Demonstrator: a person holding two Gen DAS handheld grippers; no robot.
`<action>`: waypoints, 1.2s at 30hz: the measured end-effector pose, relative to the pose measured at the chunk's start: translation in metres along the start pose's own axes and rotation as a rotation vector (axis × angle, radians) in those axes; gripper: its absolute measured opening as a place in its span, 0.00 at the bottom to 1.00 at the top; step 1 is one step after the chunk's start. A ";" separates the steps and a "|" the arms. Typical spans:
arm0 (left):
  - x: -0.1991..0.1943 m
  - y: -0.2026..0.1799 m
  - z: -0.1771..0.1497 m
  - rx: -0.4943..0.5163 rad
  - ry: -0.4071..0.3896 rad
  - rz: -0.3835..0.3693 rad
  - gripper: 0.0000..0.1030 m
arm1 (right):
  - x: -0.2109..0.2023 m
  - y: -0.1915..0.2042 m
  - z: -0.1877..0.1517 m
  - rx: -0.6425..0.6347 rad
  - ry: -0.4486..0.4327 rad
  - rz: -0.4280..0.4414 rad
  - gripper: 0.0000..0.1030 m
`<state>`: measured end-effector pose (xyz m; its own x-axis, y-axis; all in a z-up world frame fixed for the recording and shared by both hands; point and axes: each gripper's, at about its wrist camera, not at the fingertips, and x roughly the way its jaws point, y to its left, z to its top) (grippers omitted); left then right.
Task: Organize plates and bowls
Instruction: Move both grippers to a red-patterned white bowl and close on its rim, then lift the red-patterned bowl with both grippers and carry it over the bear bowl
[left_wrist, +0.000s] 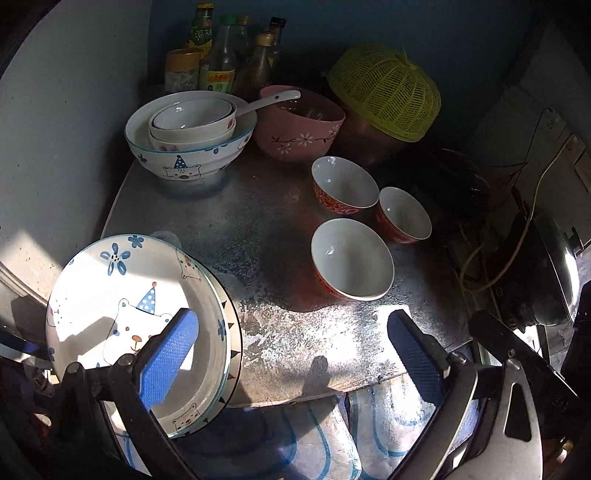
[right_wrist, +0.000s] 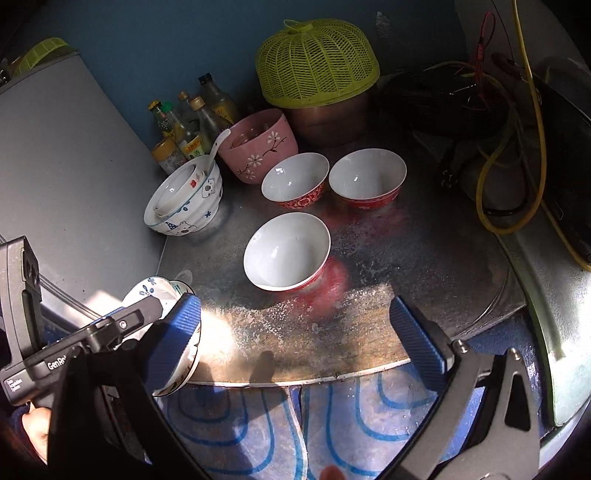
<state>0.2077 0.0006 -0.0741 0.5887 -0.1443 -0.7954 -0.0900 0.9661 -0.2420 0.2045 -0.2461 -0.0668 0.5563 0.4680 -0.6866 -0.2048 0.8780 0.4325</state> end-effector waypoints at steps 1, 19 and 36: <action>0.007 -0.006 0.004 -0.004 0.003 0.000 0.99 | 0.006 -0.005 0.005 -0.003 0.011 0.005 0.98; 0.129 -0.027 0.039 -0.118 0.155 0.049 0.46 | 0.131 -0.049 0.050 -0.024 0.246 0.100 0.48; 0.145 -0.028 0.036 -0.083 0.127 0.029 0.04 | 0.146 -0.031 0.047 -0.142 0.242 0.139 0.11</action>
<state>0.3246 -0.0399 -0.1626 0.4789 -0.1475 -0.8654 -0.1750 0.9499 -0.2588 0.3299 -0.2096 -0.1528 0.3110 0.5801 -0.7529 -0.3859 0.8010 0.4577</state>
